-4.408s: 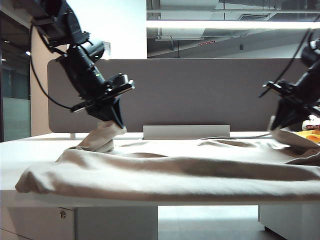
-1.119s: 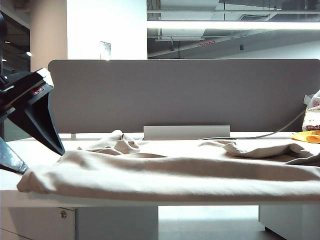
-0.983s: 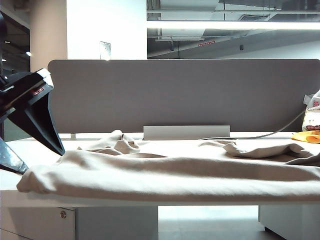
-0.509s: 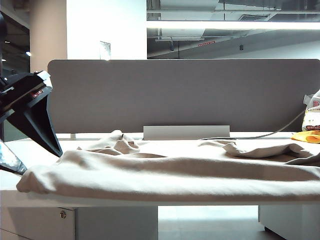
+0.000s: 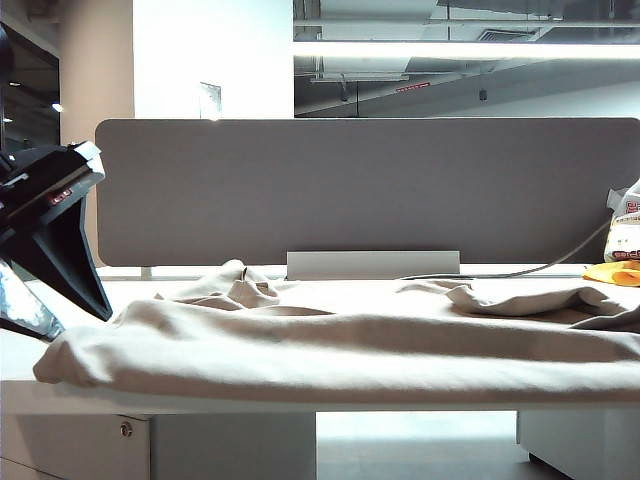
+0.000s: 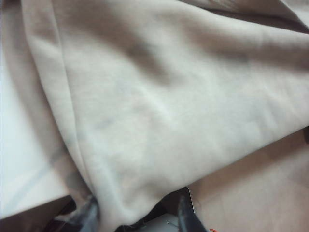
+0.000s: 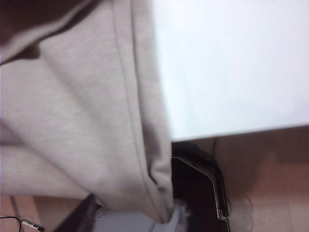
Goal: Fold the bottom side of the T-shirt horizontally towards the center, about one-third of the way, then fold the sleeve back towards the center, creating a straight line along the edge of the T-shirt, and finally fold the bottom of the T-shirt up towards the top, creating a neat rectangle.
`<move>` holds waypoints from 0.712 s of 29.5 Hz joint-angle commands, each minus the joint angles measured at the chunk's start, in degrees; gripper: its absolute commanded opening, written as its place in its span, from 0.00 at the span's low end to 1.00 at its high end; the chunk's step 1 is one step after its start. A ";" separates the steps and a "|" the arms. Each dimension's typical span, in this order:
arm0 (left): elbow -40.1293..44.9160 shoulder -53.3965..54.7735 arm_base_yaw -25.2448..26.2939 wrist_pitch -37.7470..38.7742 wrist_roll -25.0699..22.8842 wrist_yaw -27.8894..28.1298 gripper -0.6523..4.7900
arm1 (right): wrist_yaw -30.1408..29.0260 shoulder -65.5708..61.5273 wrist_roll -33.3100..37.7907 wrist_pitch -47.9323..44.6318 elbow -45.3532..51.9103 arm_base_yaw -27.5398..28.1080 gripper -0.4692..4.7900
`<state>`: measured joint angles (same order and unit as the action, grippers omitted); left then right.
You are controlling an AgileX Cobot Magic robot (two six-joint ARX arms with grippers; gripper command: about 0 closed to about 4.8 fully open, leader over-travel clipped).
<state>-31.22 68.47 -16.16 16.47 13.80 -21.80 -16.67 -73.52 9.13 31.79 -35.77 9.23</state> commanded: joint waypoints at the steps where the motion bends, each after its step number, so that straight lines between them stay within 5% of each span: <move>1: 0.04 -0.13 -0.07 -0.74 -0.07 0.15 0.50 | -0.15 0.15 -0.22 -1.07 -0.09 0.09 0.47; 11: 0.04 -0.07 -0.07 -0.72 -0.07 0.20 0.20 | -0.13 0.15 -0.22 -2.27 -0.09 0.09 0.31; 21: 0.02 2.49 -0.07 -1.53 -0.31 1.40 0.11 | -0.22 0.13 -0.90 -3.89 -0.09 0.09 0.11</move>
<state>-31.22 70.89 -16.16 16.08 13.78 -20.36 -16.69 -73.54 8.91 29.06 -35.77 9.23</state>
